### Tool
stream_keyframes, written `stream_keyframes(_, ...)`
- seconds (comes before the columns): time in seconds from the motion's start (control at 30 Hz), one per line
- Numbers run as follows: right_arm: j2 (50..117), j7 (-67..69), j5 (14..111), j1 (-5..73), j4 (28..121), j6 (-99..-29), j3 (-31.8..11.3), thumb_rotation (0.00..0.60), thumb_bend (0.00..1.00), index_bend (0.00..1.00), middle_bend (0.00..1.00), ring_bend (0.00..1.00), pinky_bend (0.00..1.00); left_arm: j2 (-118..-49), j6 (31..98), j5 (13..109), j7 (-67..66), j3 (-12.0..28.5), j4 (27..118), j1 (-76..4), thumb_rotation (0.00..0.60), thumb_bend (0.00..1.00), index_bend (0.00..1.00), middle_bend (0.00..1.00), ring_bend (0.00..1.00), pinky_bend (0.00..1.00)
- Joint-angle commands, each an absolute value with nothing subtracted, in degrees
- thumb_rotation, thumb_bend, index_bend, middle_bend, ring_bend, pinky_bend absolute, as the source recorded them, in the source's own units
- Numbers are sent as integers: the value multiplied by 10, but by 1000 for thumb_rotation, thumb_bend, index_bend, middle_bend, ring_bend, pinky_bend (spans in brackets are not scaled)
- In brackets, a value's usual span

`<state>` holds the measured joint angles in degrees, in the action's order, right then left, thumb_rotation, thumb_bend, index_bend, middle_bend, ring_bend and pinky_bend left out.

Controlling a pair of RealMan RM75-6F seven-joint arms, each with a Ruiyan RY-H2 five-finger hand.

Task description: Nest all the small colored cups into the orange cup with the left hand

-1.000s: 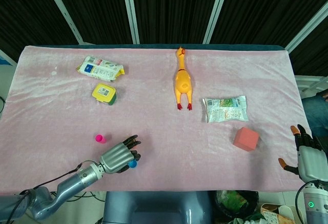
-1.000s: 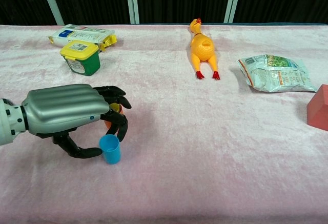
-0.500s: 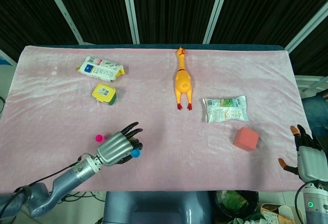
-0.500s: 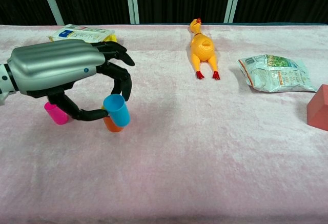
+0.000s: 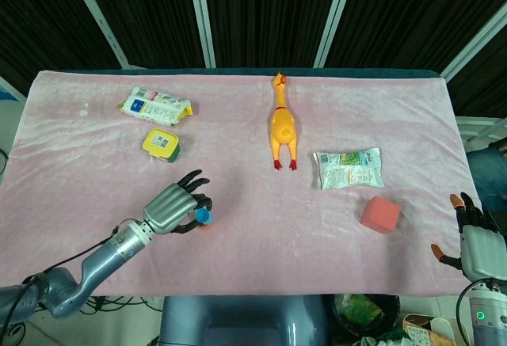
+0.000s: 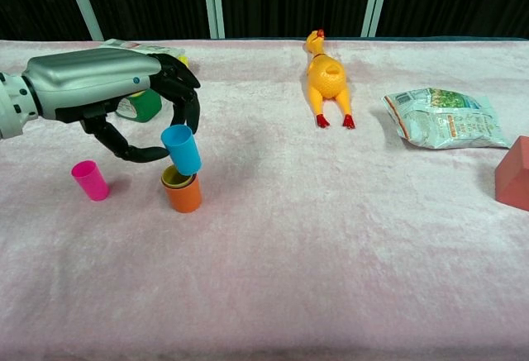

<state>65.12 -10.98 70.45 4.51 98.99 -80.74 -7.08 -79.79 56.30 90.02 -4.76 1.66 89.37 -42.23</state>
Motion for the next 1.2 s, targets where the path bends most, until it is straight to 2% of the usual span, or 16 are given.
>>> stream_keyframes(0.03,651,-111,704,45,990,-807,-71,600,136,0,19,113,165,-797,568,902,-38,14,886,-419,600,389,484,513,108,0)
stream_keyframes(0.7,652,-112,703,45,991,-809,-71,600,137,0,20,113,165,-808,553,895,-36,4,857,-420,600,370,472,506,105,0)
stream_keyframes(0.87,651,-112,704,45,991,-809,-71,600,136,0,20,113,165,-818,542,885,-59,4,854,-422,600,307,395,435,77,0)
stream_keyframes(1.03,651,-110,703,45,991,-809,-71,600,137,0,20,113,165,-812,528,874,-69,2,865,-424,600,220,225,241,1,0)
stream_keyframes(1.2,651,-109,703,44,991,-809,-71,600,137,0,20,113,165,-780,532,866,-86,3,903,-420,600,204,195,200,0,0)
